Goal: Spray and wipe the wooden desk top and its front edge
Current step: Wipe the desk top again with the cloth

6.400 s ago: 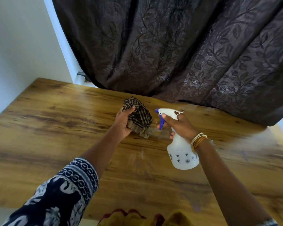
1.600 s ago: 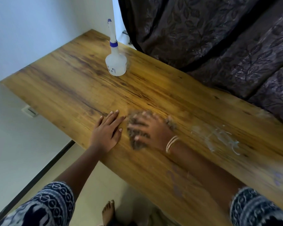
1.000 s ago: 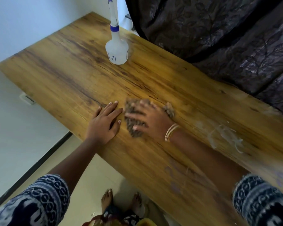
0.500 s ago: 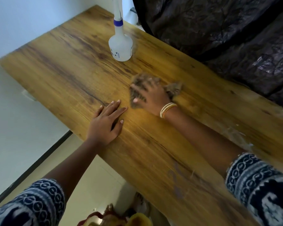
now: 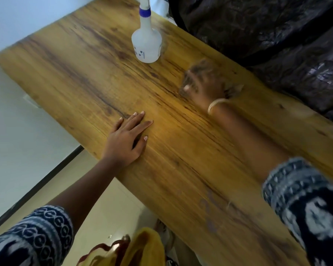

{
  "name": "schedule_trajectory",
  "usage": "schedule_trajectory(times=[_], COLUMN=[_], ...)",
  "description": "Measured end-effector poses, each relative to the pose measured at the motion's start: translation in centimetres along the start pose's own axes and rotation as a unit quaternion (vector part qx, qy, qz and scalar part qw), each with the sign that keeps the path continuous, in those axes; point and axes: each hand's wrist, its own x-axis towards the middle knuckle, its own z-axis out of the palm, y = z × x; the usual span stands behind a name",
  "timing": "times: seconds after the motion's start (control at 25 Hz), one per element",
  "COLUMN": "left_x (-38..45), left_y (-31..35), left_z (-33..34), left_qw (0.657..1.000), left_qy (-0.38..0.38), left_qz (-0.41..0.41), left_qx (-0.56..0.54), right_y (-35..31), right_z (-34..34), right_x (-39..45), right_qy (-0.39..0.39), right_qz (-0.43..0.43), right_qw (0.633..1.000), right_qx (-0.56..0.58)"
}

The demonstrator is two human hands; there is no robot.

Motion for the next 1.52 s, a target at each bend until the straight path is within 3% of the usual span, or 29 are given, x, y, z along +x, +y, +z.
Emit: schedule_trajectory(times=[0.12,0.2,0.24,0.32,0.4,0.44,0.52,0.64,0.72,0.8,0.84,0.88,0.96,1.04,1.12,1.2,1.28,1.4,1.48,1.52], left_x=[-0.2,-0.1,-0.2,-0.2,-0.2,-0.2,-0.1,-0.5,-1.6,-3.9,-5.0,-6.0,-7.6,-8.9,-10.1,-10.7,-11.2,-11.3,-11.5,-11.6], left_y=[0.3,0.4,0.3,0.3,0.4,0.4,0.3,0.2,0.2,0.0,-0.3,-0.6,-1.2,-1.4,-1.2,-1.1,-1.3,-1.8,-1.8,-1.7], left_z=[-0.1,-0.2,-0.2,-0.2,-0.2,-0.1,0.0,-0.2,-0.6,-0.8,-0.8,-0.8,-0.5,-0.2,0.1,0.4,0.3,0.2,0.2,0.2], left_qw=[1.0,1.0,1.0,1.0,1.0,1.0,1.0,1.0,0.999,0.997,0.996,0.996,0.993,0.989,0.991,0.993,0.994,0.997,0.998,0.998], left_qy=[0.005,0.006,0.006,0.005,0.008,0.013,0.018,0.014,0.034,0.067,0.078,0.083,0.086,0.094,0.096,0.085,0.072,0.06,0.054,0.052], left_qz=[0.0,0.002,0.002,0.004,0.008,0.012,0.016,0.027,0.029,0.015,0.01,0.006,-0.005,-0.015,-0.022,-0.034,-0.031,-0.01,-0.011,-0.013], left_qx=[0.0,0.002,0.001,0.005,0.009,0.007,0.011,0.003,-0.018,-0.027,-0.031,-0.039,-0.078,-0.112,-0.091,-0.076,-0.071,-0.045,-0.034,-0.031], right_y=[-4.5,-1.5,1.3,8.1,13.1,13.0,8.4,-3.1,-8.8,-8.9,-6.9,-4.1,2.6,7.2,5.8,0.6,-6.3,-13.5,-12.4,-10.3], right_z=[1.8,0.8,0.4,-0.4,-1.5,-1.6,-1.0,1.2,2.1,1.2,0.8,0.8,0.3,-0.6,-0.9,-0.3,1.2,2.3,1.4,1.4], right_x=[-11.1,-12.4,-11.4,-8.6,-7.2,-7.2,-8.7,-16.2,-23.7,-26.2,-24.9,-22.9,-18.7,-16.6,-16.1,-17.5,-21.6,-28.8,-27.4,-25.5], right_qy=[-0.062,-0.058,-0.027,0.036,0.02,0.005,0.005,0.015,-0.049,-0.071,-0.048,-0.021,0.012,0.006,-0.015,-0.007,-0.009,-0.059,-0.061,-0.04], right_qz=[-0.277,-0.335,-0.285,-0.085,0.122,0.184,0.192,-0.013,-0.215,-0.311,-0.295,-0.224,-0.008,0.194,0.299,0.241,0.057,-0.205,-0.249,-0.215], right_qw=[0.958,0.94,0.957,0.995,0.992,0.983,0.981,1.0,0.975,0.947,0.954,0.974,0.999,0.981,0.953,0.97,0.998,0.976,0.966,0.974], right_qx=[-0.022,-0.028,-0.035,-0.034,-0.001,0.017,-0.001,-0.02,-0.027,-0.022,-0.026,-0.031,-0.032,0.013,0.041,0.005,-0.019,-0.033,-0.04,-0.053])
